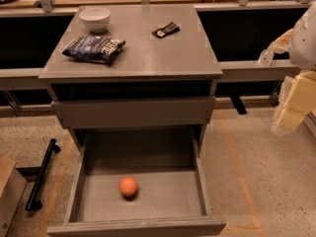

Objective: Pick orange from middle drawer and place on counter

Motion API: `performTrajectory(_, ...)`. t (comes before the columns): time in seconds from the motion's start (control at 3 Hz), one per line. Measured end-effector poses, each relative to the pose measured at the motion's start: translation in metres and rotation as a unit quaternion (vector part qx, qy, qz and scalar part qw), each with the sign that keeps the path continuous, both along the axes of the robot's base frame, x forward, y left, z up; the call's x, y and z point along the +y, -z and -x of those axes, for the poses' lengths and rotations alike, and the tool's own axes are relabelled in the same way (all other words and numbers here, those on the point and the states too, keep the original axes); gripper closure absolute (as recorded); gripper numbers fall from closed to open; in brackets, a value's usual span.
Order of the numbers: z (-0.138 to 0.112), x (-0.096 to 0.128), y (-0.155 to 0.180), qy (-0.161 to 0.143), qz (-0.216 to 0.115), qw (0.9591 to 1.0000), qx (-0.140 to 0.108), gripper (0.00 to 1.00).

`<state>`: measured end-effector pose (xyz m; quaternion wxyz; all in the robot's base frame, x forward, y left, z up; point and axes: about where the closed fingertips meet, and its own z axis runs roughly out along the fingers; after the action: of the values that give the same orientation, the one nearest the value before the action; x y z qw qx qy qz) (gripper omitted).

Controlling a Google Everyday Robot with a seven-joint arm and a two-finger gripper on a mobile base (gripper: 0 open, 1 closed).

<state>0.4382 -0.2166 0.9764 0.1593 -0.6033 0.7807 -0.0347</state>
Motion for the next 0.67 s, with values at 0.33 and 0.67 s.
performTrajectory(0.33,0.0,0.0,0.0,0.0,0.0,1.0,0.0,0.0)
performTrajectory(0.67,-0.003,-0.002,0.011,0.011,-0.028,0.9995,-0.012,0.0)
